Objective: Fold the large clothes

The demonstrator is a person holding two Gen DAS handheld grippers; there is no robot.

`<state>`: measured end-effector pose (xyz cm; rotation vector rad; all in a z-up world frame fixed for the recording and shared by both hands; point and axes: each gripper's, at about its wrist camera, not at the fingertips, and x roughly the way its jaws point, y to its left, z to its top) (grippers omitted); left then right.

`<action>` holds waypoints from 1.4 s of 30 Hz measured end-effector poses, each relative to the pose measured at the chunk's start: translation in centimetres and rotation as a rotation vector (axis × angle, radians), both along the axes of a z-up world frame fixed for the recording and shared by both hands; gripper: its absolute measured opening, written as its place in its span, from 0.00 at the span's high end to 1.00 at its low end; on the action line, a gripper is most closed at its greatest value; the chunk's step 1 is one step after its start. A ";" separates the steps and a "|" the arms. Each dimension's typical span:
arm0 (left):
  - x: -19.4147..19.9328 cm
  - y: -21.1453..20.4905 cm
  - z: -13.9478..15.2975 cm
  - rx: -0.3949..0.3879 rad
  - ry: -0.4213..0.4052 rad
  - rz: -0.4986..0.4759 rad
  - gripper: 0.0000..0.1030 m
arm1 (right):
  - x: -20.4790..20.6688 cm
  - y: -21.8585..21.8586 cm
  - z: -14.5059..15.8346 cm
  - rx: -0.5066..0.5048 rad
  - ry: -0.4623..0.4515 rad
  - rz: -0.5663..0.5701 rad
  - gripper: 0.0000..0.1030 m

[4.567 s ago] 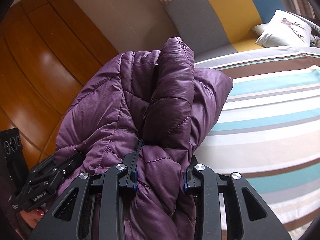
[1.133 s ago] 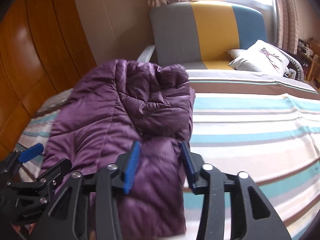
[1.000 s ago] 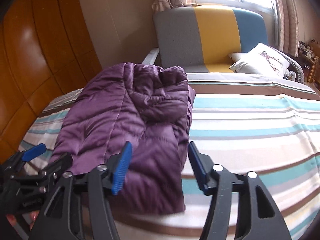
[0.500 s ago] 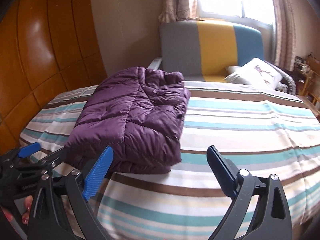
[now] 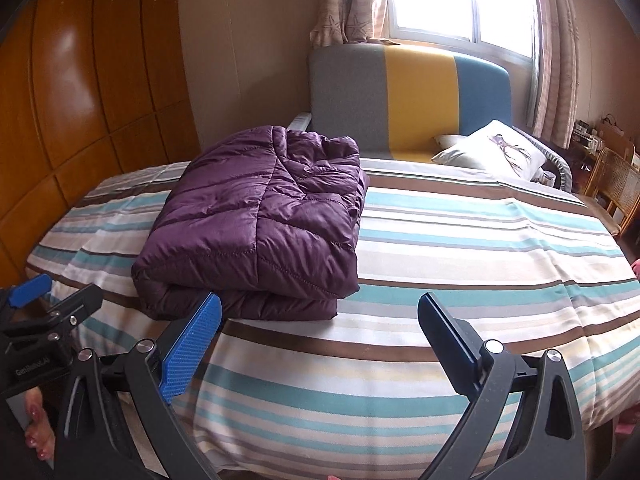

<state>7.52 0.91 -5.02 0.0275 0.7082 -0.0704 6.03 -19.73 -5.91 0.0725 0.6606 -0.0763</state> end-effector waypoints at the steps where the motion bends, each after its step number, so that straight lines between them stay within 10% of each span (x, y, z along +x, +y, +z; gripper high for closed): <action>1: 0.0 0.0 0.0 -0.001 -0.002 0.001 0.02 | -0.1 0.0 0.0 -0.003 -0.002 0.000 0.05; 42: -0.6 -0.2 0.5 -0.008 -0.008 -0.011 0.02 | -0.8 0.0 1.4 -0.004 -0.023 0.009 0.05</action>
